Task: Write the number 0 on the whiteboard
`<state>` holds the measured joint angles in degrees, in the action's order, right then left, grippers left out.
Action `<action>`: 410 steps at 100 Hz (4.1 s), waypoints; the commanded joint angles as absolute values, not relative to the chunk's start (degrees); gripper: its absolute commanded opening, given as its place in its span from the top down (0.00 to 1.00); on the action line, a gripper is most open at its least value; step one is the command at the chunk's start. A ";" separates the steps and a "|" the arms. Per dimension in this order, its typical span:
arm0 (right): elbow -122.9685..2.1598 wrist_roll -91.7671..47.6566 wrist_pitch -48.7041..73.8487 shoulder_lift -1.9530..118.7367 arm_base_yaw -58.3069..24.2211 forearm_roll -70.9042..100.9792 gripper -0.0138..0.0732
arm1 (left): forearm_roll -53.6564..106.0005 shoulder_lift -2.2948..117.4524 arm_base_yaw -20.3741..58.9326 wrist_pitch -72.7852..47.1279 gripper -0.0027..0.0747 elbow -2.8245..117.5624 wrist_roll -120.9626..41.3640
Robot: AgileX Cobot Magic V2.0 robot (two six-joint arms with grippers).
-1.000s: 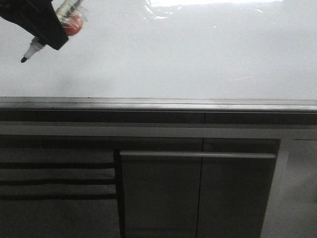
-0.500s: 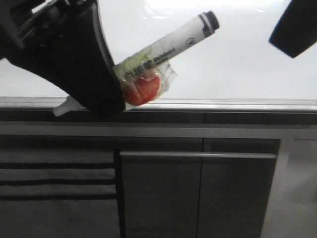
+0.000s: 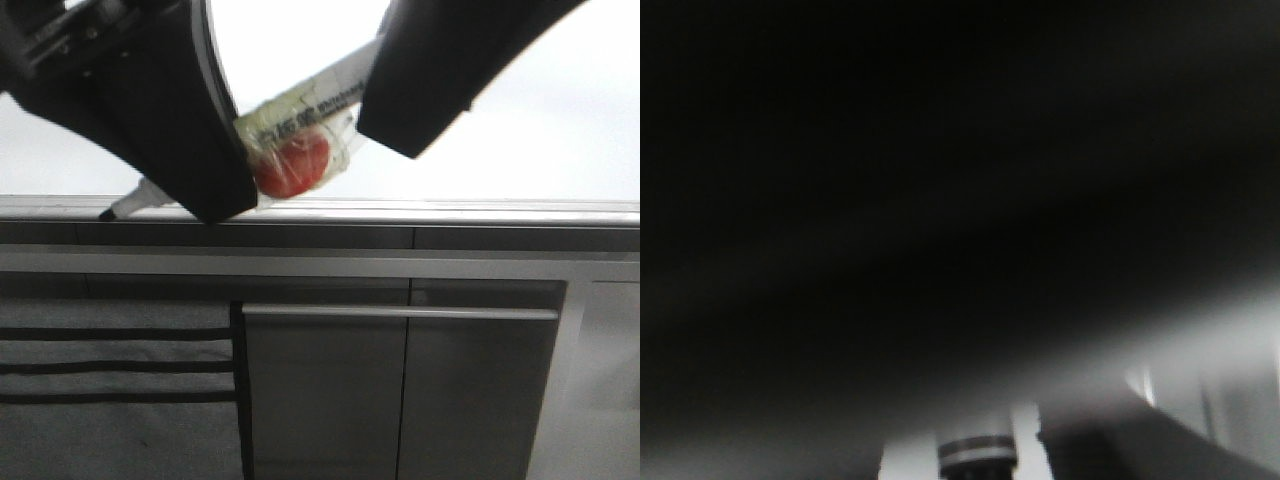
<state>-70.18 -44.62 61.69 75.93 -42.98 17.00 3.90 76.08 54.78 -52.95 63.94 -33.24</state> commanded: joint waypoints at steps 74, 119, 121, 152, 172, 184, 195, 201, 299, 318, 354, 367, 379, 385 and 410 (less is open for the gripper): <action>-72.14 -53.19 57.00 75.13 -37.92 30.05 0.56 | 4.76 74.30 55.15 -49.82 0.99 66.43 -33.76; -72.04 -57.34 61.45 72.88 -34.59 29.25 0.56 | 4.69 74.30 55.15 -49.56 0.99 66.43 -33.87; -72.04 -57.61 61.56 72.88 -34.59 29.25 0.56 | 4.69 74.30 55.15 -49.59 0.99 66.43 -33.87; -71.92 -58.97 61.82 73.68 -34.59 30.20 0.57 | 4.69 74.30 55.15 -48.78 0.99 66.43 -33.87; -70.83 -58.97 61.10 74.21 -34.59 30.45 0.57 | 4.69 74.30 55.15 -48.63 0.99 66.43 -33.87; -70.83 -58.97 61.19 74.21 -34.59 30.59 0.57 | 4.69 74.30 55.15 -48.63 0.99 66.43 -33.87; -70.83 -59.06 60.84 74.21 -34.59 31.30 0.57 | 4.69 74.30 55.15 -48.63 0.99 66.43 -33.87; -70.83 -59.06 60.95 74.21 -34.59 31.30 0.57 | 4.69 74.30 55.15 -48.63 0.99 66.43 -33.87; -70.83 -59.06 62.93 74.12 -34.47 32.63 0.88 | 5.45 73.42 54.75 -47.77 0.37 66.43 -32.81; -70.83 -59.06 63.53 72.12 -32.08 32.52 0.88 | 2.92 70.99 49.60 -52.61 0.37 66.43 -32.06; -68.67 -51.94 65.05 64.22 -15.55 32.52 0.88 | 4.05 60.91 36.18 -52.41 0.37 65.68 -23.60; -61.64 -44.14 58.27 60.44 -9.93 32.52 0.88 | 4.05 55.26 32.54 -46.29 0.37 61.07 -16.72; -54.02 -35.04 47.44 56.62 -6.08 32.52 0.88 | 4.05 49.94 29.73 -39.08 0.37 54.84 -10.82; -51.17 -33.23 42.04 55.52 -5.05 32.95 0.88 | 4.05 47.53 28.70 -35.01 0.37 51.51 -8.62; -47.22 -32.39 36.31 56.07 -4.94 39.03 0.88 | 6.03 44.39 27.77 -25.32 0.37 43.89 -7.05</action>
<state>-46.05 -32.80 40.58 56.37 -5.25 35.13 4.62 44.89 28.00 -31.77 43.67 -7.91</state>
